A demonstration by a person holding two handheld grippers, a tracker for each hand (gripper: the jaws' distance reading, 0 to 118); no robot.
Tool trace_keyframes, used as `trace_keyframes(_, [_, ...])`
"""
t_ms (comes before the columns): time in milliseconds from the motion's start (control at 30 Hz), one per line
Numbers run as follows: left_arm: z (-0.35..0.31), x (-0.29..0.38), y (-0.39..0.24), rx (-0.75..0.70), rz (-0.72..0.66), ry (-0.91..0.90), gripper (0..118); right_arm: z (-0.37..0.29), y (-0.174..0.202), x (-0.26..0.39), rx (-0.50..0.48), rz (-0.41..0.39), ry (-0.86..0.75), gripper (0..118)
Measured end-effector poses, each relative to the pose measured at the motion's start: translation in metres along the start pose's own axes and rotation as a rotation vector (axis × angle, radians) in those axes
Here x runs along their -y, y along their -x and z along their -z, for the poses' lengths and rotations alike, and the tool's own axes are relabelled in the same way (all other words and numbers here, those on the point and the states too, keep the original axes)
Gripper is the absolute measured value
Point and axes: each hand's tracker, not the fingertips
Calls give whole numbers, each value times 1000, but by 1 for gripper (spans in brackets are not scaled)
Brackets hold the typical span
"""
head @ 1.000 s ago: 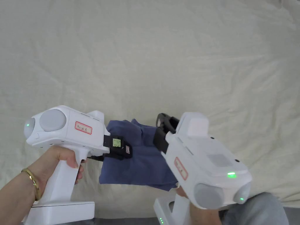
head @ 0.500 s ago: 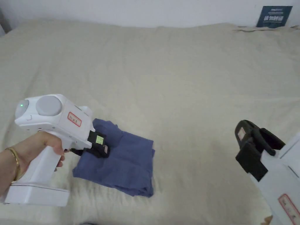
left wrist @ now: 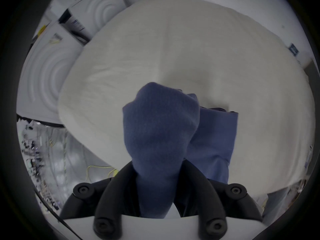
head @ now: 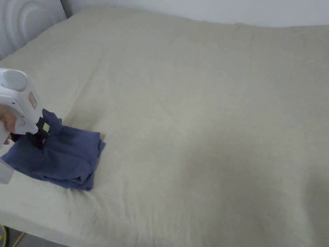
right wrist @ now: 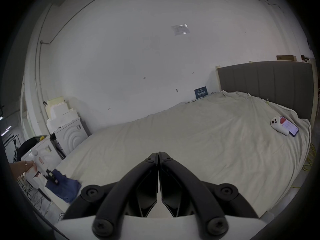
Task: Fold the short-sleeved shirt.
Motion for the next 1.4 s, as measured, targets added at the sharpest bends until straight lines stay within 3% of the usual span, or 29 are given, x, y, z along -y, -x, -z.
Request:
trace_keyframes(133, [28,-17,34,-126,-95,5,20,9,1,-4,32,-32,4,0])
trace_keyframes(267, [43,-24,48,-218,-100,-47,23,12,3,-7,49,-68,5,0])
trace_keyframes(333, [49,-22,48,-272,-85,-108,46,13,2,-7,45,-65,8,0])
trace_keyframes(367, [50,-19,48,-300,-67,-138,71,14,2,-7,44,-64,9,0])
trace_keyframes(467, [39,-9,48,-361,-58,-264,118,13,4,-6,25,-60,15,0])
trace_keyframes(633, [-16,2,45,-418,-147,-477,118,-1,-2,-9,-11,-44,-11,0])
trace_keyframes(833, [-116,27,8,-181,-226,-835,118,-25,-20,-30,-40,-60,-68,0])
trace_keyframes(967, [-170,54,-45,1,-198,-1043,118,-37,-39,-49,-62,-72,-92,0])
trace_keyframes(1133, [-206,97,-123,232,-155,-1154,118,-42,-47,-62,-59,-131,-118,0])
trace_keyframes(1167, [-209,108,-139,284,-152,-1173,118,-8,-16,-33,-64,-116,-119,0])
trace_keyframes(1200, [-212,118,-155,325,-139,-1185,118,1,-9,-28,-66,-118,-115,0])
trace_keyframes(1400, [-223,163,-239,422,-39,-1268,118,2,-10,-30,-43,-173,-129,0])
